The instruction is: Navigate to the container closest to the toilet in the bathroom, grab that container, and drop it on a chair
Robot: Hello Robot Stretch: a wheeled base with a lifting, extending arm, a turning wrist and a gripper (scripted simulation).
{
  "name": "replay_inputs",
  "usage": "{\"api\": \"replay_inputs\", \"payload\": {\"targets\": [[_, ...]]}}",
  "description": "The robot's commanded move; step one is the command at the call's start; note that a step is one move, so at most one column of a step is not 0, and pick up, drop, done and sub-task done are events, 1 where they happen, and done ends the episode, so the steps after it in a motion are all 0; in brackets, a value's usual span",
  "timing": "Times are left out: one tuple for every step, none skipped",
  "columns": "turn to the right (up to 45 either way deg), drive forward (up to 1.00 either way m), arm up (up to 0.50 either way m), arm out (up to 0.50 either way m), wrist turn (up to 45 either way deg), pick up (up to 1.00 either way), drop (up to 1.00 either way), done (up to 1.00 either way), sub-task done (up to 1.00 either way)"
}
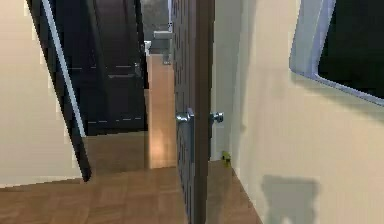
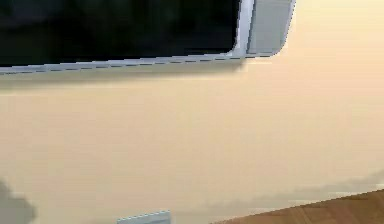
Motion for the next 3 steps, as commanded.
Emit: {"api": "replay_inputs", "payload": {"targets": [[-45.0, 0.00, 0.00, 0.00, 0.0, 0.00, 0.00, 0.00, 0.00], [-6.0, 0.00, 0.00, 0.00, 0.0, 0.00, 0.00, 0.00, 0.00], [0.0, 0.75, 0.00, 0.00, 0.0, 0.00, 0.00, 0.00, 0.00]]}}
